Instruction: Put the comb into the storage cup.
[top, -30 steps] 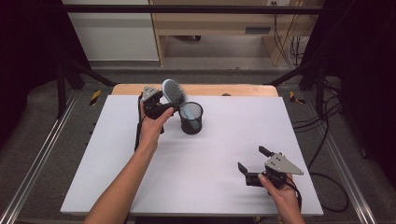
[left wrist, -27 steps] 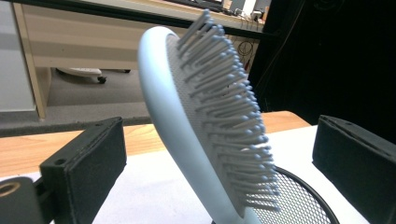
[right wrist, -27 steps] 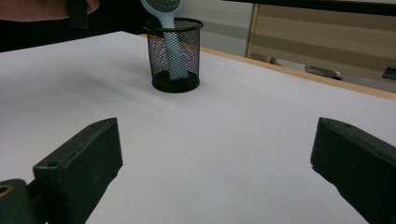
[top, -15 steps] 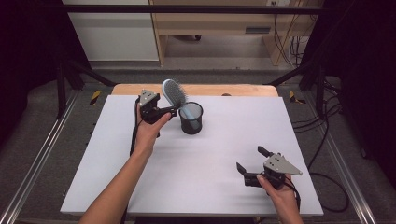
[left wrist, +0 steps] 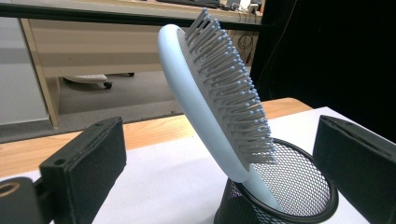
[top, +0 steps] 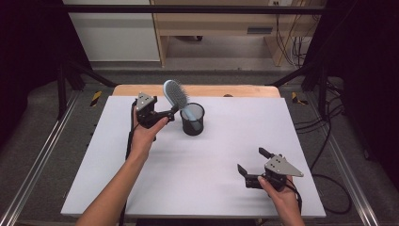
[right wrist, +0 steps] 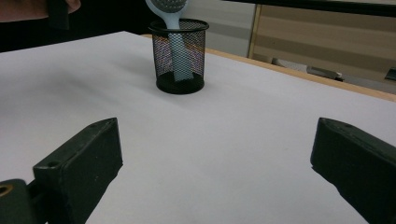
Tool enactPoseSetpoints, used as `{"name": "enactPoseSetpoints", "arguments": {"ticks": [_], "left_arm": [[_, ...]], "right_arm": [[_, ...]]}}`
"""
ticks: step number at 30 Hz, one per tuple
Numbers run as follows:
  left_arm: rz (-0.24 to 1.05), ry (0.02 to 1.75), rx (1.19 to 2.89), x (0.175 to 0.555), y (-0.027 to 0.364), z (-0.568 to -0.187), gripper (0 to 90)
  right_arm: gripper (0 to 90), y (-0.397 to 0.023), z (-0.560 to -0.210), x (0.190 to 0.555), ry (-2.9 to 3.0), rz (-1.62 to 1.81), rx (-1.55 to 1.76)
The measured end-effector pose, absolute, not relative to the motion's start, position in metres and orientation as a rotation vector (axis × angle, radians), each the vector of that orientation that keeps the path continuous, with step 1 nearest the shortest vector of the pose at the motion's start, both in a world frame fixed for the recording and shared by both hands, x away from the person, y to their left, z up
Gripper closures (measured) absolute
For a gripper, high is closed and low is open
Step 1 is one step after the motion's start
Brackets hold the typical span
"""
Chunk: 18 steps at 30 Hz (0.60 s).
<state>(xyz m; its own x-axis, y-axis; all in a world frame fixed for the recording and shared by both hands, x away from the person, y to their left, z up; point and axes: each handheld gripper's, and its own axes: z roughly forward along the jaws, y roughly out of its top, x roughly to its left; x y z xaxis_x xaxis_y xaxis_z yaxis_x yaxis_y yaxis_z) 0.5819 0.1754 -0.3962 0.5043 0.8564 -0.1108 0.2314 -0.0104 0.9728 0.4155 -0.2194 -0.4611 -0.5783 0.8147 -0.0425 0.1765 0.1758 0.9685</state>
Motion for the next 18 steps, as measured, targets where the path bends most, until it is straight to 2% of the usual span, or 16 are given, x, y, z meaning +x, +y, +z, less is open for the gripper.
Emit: {"name": "enactPoseSetpoints", "arguments": {"ticks": [18], "left_arm": [[0.663, 0.941, 1.563, 0.570, 0.177, -0.395, 2.4]], "right_arm": [[2.3, -0.220, -0.460, 0.415, 1.876, 1.436, 0.936]]}}
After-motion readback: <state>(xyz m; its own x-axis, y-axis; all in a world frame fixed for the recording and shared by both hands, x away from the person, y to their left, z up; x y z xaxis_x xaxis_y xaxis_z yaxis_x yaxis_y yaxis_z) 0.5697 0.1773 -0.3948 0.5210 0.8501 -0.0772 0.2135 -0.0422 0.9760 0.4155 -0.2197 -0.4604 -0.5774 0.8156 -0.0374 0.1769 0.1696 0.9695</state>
